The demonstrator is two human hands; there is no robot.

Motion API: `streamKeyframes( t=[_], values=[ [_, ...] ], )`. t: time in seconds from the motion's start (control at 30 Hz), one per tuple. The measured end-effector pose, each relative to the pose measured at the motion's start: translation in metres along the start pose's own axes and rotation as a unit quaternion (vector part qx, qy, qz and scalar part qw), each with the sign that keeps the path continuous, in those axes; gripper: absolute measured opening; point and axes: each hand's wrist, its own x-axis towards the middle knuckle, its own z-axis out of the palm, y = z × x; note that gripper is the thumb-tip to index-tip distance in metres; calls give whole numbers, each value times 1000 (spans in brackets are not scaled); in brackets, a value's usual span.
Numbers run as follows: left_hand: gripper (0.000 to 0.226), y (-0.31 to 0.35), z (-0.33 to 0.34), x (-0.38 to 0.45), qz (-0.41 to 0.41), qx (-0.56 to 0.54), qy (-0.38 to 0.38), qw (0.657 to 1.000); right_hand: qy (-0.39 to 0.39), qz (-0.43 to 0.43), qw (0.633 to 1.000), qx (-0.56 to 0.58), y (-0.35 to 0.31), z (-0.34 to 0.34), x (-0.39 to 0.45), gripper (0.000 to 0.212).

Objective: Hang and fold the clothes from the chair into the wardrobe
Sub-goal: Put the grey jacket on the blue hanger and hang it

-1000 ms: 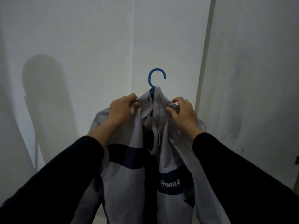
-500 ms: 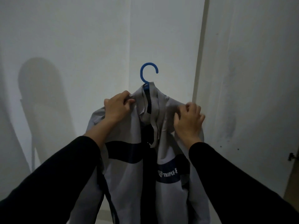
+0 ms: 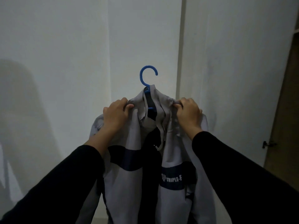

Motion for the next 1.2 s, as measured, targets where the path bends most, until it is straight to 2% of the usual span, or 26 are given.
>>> streamKeyframes(
  t=[0.17, 0.47, 0.73, 0.9, 1.2],
  values=[
    [24, 45, 37, 4, -12, -32, 27, 999, 11, 5, 999, -44, 40, -26, 10, 25],
    [21, 140, 114, 18, 36, -88, -7, 995, 40, 70, 988, -130, 130, -75, 28, 24],
    [36, 246, 190, 25, 73, -150, -63, 984, 61, 143, 975, -160, 233, -127, 51, 23],
    [50, 305, 223, 39, 109, -131, -101, 980, 82, 178, 969, -148, 293, -158, 73, 23],
    [50, 377, 292, 51, 105, -155, -105, 977, 101, 186, 963, -166, 377, -176, 111, 16]
  ],
)
